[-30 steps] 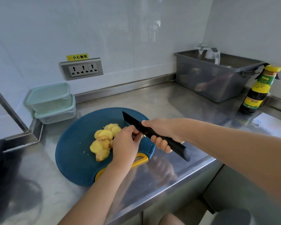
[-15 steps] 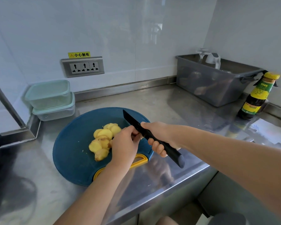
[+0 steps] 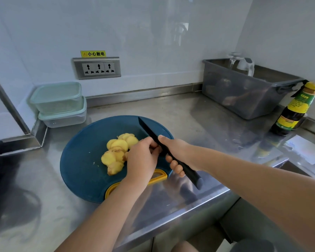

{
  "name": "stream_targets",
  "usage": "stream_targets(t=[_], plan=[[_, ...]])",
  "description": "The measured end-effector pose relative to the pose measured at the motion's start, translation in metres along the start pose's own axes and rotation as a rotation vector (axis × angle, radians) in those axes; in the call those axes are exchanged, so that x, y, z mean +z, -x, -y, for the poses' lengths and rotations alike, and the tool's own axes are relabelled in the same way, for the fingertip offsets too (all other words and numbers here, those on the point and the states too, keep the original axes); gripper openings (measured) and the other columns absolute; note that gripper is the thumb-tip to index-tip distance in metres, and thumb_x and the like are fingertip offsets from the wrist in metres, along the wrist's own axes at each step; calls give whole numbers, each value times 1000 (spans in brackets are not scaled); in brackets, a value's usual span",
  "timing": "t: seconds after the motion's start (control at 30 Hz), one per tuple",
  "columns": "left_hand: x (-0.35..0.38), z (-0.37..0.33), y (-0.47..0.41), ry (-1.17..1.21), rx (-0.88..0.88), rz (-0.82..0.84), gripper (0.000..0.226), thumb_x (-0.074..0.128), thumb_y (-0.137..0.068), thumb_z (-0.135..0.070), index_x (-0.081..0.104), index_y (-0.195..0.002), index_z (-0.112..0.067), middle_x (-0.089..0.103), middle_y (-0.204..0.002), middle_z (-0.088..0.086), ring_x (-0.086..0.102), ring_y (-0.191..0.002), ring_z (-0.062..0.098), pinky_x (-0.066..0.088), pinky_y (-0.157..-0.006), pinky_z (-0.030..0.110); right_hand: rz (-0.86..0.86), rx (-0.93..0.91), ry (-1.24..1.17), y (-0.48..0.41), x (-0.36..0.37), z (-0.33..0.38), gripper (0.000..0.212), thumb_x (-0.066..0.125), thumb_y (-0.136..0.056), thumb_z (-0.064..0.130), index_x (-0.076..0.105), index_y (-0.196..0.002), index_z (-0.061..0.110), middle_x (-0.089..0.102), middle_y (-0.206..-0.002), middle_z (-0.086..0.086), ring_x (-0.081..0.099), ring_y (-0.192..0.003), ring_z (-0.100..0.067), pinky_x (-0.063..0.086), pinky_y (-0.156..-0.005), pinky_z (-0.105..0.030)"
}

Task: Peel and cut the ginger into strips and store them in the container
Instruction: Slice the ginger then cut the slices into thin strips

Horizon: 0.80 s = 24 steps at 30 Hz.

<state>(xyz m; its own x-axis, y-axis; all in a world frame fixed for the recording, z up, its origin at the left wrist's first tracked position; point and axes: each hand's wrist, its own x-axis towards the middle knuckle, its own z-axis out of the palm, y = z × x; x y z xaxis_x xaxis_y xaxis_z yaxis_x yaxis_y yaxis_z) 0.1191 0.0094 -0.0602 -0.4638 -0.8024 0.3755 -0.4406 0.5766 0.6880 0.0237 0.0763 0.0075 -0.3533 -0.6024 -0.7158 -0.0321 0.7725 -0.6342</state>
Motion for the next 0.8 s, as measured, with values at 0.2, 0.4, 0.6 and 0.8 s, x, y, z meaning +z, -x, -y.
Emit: stream_targets(t=[0.2,0.4,0.6,0.8], plan=[[1,0,2,59,-32,-6,9,69,-85,-20,62,-79,-17,63,-70,-11,60,-65,4,53,-61,28,78,-7,-250,-7,-18,-14,65,34,-93,69,38,-54,17,33,-44,1,27,-32,-13,25,-35,-16],[0,1,0,45,-18,-1,9,69,-85,-20,61,-79,-20,60,-70,-15,58,-65,-1,51,-60,21,115,-17,-152,0,-27,-20,65,35,-91,71,38,-55,18,33,-45,1,28,-33,-12,27,-33,-18],[-1,1,1,9,29,-6,6,68,-85,-21,64,-83,-17,58,-74,-15,54,-67,0,44,-59,11,105,-79,-24,9,-33,-8,65,34,-91,72,39,-55,18,34,-47,2,29,-34,-11,28,-35,-18],[-2,1,0,29,-10,-17,8,69,-85,-21,71,-89,-15,61,-75,-12,56,-69,2,38,-59,7,118,-72,8,16,-31,-7,64,35,-91,72,40,-56,18,34,-48,3,29,-37,-11,29,-36,-18]])
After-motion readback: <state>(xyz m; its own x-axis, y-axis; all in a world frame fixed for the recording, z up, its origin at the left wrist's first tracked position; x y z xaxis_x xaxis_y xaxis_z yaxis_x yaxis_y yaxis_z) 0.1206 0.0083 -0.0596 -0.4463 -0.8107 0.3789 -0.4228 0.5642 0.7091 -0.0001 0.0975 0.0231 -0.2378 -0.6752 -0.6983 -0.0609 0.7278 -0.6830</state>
